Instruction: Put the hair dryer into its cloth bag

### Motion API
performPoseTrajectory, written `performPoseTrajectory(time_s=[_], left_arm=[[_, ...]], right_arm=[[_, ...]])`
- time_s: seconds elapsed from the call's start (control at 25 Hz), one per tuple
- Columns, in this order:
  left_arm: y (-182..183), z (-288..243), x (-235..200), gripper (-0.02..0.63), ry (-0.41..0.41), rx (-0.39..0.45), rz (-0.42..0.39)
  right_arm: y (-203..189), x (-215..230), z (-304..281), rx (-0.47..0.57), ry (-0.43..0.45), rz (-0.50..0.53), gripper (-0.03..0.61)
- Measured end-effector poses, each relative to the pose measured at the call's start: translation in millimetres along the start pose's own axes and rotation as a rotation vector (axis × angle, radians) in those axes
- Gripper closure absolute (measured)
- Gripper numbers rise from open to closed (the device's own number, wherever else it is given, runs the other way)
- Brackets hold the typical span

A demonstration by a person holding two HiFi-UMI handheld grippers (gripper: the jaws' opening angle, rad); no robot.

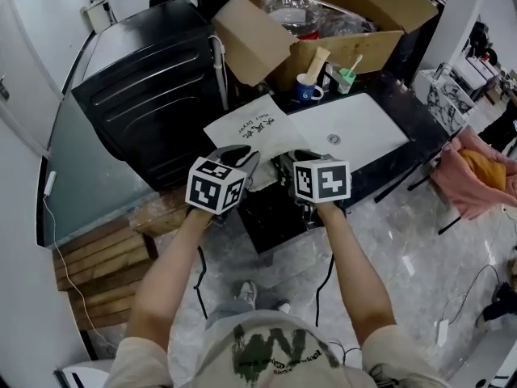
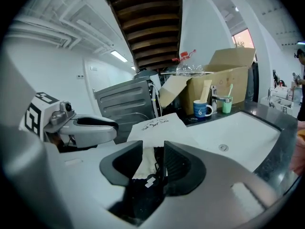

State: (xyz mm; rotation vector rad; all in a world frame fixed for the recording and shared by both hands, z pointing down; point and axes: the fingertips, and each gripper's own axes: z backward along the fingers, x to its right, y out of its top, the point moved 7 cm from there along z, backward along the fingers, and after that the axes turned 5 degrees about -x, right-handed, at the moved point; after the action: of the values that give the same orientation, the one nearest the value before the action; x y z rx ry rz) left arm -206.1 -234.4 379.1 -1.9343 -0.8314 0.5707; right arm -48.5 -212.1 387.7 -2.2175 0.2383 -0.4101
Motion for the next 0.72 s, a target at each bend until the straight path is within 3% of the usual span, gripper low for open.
performPoseTrajectory(time_s=[0.52,0.72], left_arm=[[14.1,35.2,-16.8,0.514,0.109,0.057,0.029],[20.6,44.8,-16.6,0.548,0.147,0.102,0.001]], right_arm=[[17.3,-13.6,36.5,0.146,-0.077,0.064,0.506],[21.1,-16.7,45.8,0.200,-0.094,0.081,0.534]])
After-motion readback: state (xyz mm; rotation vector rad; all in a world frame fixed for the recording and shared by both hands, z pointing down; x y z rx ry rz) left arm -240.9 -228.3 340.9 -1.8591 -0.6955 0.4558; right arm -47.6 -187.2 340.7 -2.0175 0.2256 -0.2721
